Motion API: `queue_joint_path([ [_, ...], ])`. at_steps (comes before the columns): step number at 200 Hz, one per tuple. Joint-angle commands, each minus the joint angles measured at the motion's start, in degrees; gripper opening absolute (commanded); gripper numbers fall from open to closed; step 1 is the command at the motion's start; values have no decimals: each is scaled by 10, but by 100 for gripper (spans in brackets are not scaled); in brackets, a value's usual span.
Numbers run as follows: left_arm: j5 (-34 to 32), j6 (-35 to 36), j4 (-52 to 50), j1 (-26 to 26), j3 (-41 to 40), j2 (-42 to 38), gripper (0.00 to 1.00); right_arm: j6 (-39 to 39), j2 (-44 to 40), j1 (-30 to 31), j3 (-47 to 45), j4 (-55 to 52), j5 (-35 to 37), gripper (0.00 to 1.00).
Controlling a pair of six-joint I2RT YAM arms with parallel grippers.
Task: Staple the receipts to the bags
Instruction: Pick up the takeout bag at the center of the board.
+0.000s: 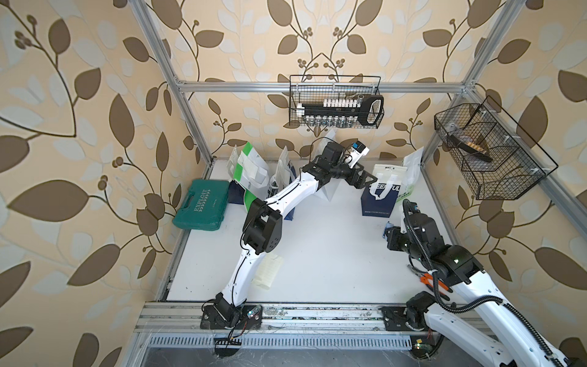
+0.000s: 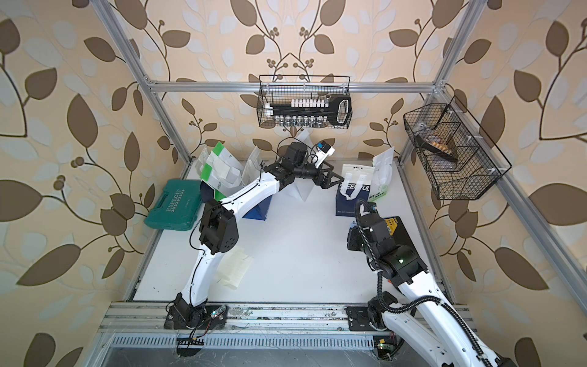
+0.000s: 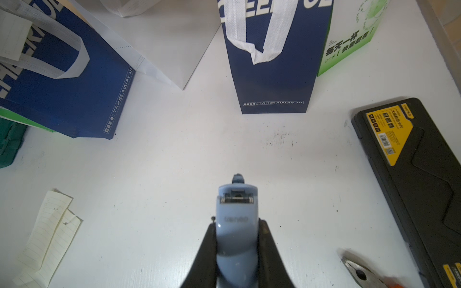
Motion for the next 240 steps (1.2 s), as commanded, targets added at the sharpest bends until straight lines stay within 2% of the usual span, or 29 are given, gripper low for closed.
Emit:
queue_joint_path([
  [1, 9, -12, 99, 1, 33, 9, 98, -10, 2, -2, 14, 8, -3, 0],
  [31, 23, -32, 155, 1, 53, 37, 97, -16, 9, -2, 22, 10, -7, 0],
  [69, 37, -43, 140, 1, 132, 97, 92, -23, 14, -2, 27, 7, -6, 0],
  [122, 85, -84, 193, 1, 129, 117, 69, -26, 18, -3, 23, 13, -2, 0],
  [143, 101, -101, 214, 0, 122, 115, 50, -25, 21, -3, 19, 16, 1, 0],
  [152, 102, -104, 222, 0, 112, 108, 40, -25, 22, -3, 16, 18, 3, 0],
  [182, 101, -112, 260, 0, 58, 74, 21, -25, 24, -3, 10, 23, 8, 0],
  [190, 103, -113, 262, 0, 49, 66, 11, -24, 24, -3, 9, 24, 10, 0],
  [196, 102, -112, 262, 0, 42, 60, 0, -25, 25, -3, 9, 25, 11, 0],
  [213, 103, -113, 268, 0, 4, 31, 0, -24, 24, -4, 5, 25, 13, 0],
  [240, 107, -115, 310, -1, -130, -64, 0, -17, 11, -4, -8, 31, 11, 0],
])
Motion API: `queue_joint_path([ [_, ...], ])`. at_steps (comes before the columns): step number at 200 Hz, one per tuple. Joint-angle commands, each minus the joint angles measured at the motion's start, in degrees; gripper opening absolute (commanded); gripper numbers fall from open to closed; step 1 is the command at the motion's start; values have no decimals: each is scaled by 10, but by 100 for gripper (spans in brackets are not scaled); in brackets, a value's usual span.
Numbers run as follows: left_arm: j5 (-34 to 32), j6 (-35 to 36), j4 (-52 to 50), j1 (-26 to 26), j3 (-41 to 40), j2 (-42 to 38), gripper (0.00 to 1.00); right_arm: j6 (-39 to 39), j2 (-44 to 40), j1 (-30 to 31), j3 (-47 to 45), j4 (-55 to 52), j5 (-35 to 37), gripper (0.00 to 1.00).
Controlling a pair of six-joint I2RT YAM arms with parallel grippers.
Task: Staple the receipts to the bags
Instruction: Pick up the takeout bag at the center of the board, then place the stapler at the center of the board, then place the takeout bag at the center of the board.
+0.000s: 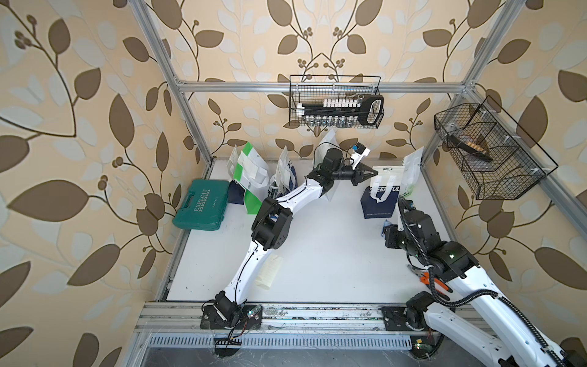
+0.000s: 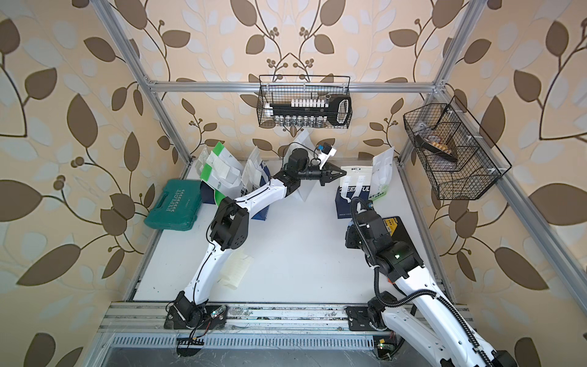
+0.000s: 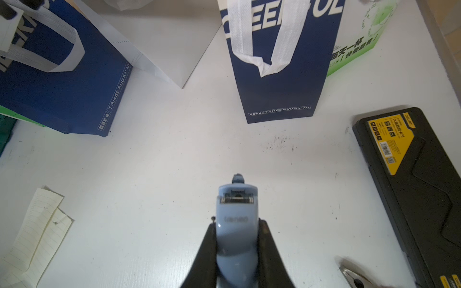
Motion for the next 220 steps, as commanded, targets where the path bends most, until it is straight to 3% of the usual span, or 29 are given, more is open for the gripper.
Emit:
queue_joint_path([
  [1, 17, -5, 52, -1, -84, -120, 0, 3, -14, -3, -12, 15, 10, 0],
  [33, 5, 50, -27, -12, -203, -251, 0, 7, -39, -3, -21, 16, 4, 0],
  [85, -125, 160, -200, -6, -417, -503, 0, 14, -77, -4, -20, 21, -25, 0],
  [114, -165, 166, -211, 20, -525, -597, 0, 11, -73, -3, -26, 29, -40, 0],
  [149, -135, 126, -154, 94, -590, -624, 0, 12, -34, -3, -39, 37, -59, 0],
  [220, -151, 92, -110, 104, -639, -607, 0, 27, 34, -3, -84, 44, -104, 0],
])
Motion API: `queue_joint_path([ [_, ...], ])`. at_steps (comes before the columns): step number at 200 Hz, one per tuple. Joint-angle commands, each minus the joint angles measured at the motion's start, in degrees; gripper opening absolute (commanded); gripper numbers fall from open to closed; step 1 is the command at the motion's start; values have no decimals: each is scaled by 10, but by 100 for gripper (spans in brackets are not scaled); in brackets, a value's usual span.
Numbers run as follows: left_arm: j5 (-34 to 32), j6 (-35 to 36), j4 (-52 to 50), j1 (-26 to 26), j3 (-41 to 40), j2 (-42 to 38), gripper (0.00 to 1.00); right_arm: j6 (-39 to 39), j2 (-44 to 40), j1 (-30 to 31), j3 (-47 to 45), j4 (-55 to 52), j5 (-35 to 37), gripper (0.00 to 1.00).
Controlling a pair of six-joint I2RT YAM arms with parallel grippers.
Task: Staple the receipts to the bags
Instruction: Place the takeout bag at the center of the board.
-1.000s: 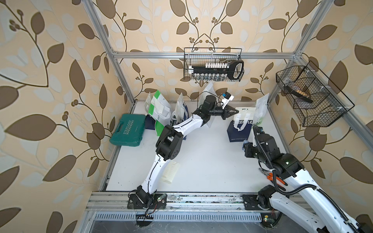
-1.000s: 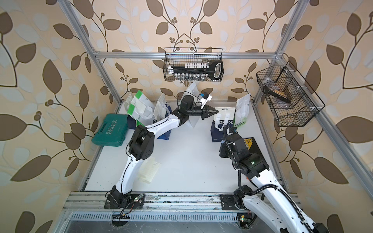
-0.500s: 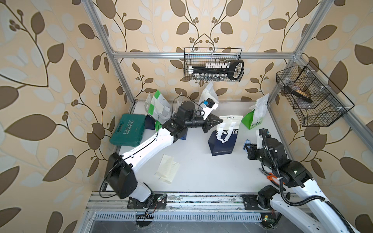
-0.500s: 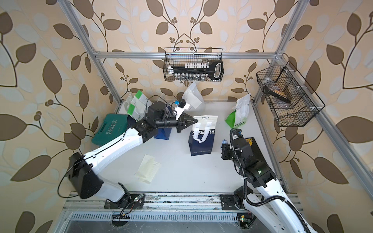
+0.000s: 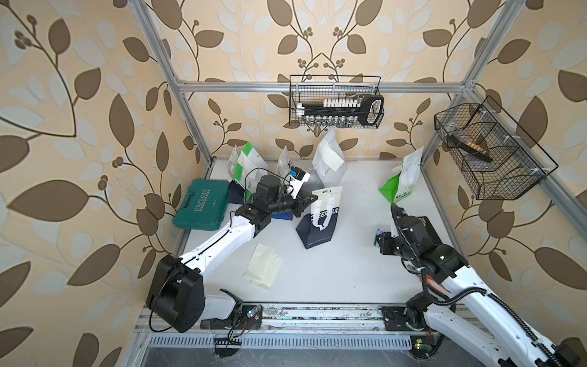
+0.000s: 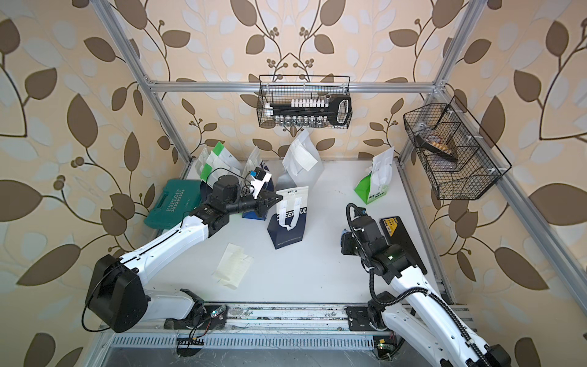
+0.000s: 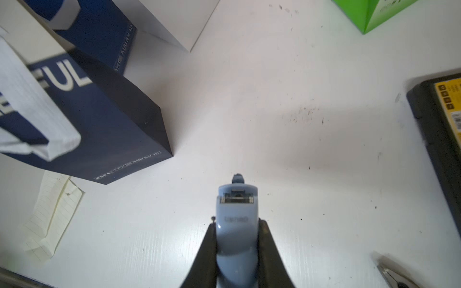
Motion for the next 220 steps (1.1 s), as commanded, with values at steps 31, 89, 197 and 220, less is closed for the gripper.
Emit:
queue_joint_path([
  [31, -22, -22, -7, 0, 3, -10, 44, 20, 72, -2, -31, 33, -24, 0],
  [89, -51, -33, -42, 0, 13, -45, 63, 31, 168, -2, -53, 64, -22, 0],
  [197, -165, -120, -73, -1, 82, -183, 99, 49, 293, -3, -23, 99, -5, 44],
  [220, -226, -161, -78, 0, 78, -223, 99, 38, 268, -4, -5, 85, 9, 59],
])
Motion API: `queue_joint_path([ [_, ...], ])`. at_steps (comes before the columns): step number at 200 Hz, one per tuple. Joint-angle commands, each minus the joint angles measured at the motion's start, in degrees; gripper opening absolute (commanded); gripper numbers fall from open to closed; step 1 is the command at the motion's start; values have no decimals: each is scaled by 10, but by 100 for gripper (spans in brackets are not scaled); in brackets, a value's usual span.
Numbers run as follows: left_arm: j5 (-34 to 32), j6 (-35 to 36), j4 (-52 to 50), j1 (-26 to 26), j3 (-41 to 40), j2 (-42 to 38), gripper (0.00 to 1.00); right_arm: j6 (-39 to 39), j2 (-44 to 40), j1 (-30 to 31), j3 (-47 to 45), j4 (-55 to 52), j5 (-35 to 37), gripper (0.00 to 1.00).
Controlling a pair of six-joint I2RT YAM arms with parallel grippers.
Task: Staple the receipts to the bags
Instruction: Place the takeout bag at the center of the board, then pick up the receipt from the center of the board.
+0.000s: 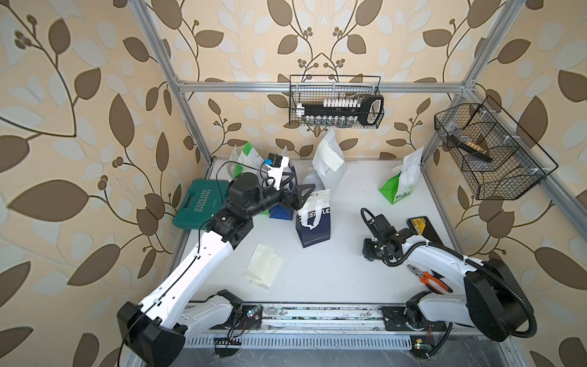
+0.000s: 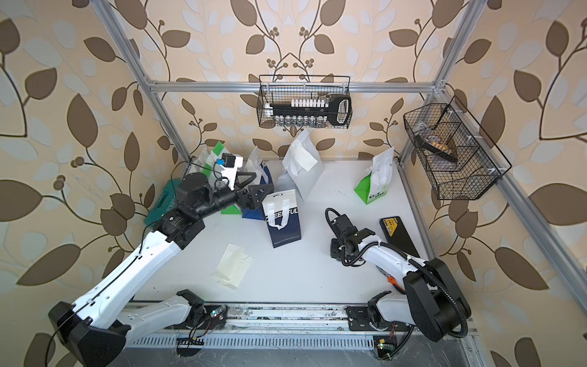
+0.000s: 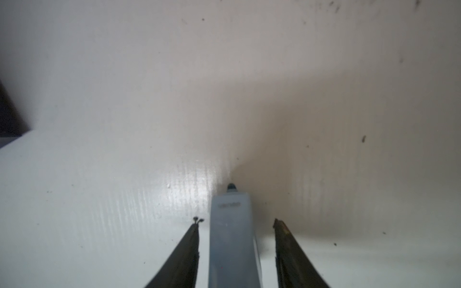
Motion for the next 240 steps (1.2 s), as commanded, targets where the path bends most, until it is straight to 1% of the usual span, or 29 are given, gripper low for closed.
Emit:
queue_joint_path([
  [1, -86, -53, 3, 0, 21, -45, 99, -7, -23, -2, 30, -16, 20, 59],
  [18, -100, -61, -35, 0, 37, -56, 99, -25, -70, 5, 48, -32, 26, 62],
  [29, -117, -68, -70, -1, 56, -59, 99, -34, -109, 28, 64, -46, 34, 64],
  [39, -113, -63, -87, 0, 66, -65, 99, -37, -135, 70, 84, -61, 54, 65],
  [48, -119, -67, -97, 0, 71, -72, 99, -31, -149, 122, 101, -74, 78, 65],
  [68, -147, -88, -117, 0, 78, -94, 99, -8, -153, 237, 119, -68, 115, 65],
  [81, -162, -102, -126, 0, 79, -112, 99, -6, -144, 308, 119, -26, 124, 66],
  [90, -163, -106, -119, 0, 73, -128, 99, -6, -122, 349, 130, -3, 122, 66],
  [108, -168, -112, -112, -1, 67, -161, 99, -10, -44, 426, 181, 18, 146, 67],
  [122, -167, -106, -119, 0, 74, -179, 99, -17, 23, 465, 228, 34, 151, 67],
  [139, -182, -96, -163, 0, 107, -188, 99, -24, 113, 484, 291, 62, 128, 67],
  [161, -211, -76, -208, 0, 141, -202, 99, -31, 233, 489, 384, 73, 94, 65],
  [176, -228, -64, -234, 0, 159, -211, 99, -34, 311, 490, 458, 53, 94, 63],
  [204, -214, -46, -252, 0, 170, -232, 99, -34, 425, 488, 568, 26, 110, 63],
  [219, -212, -46, -252, 0, 168, -242, 99, -11, 476, 485, 615, 9, 128, 64],
  [240, -202, -47, -253, -1, 168, -248, 99, 60, 524, 470, 651, -6, 149, 64],
])
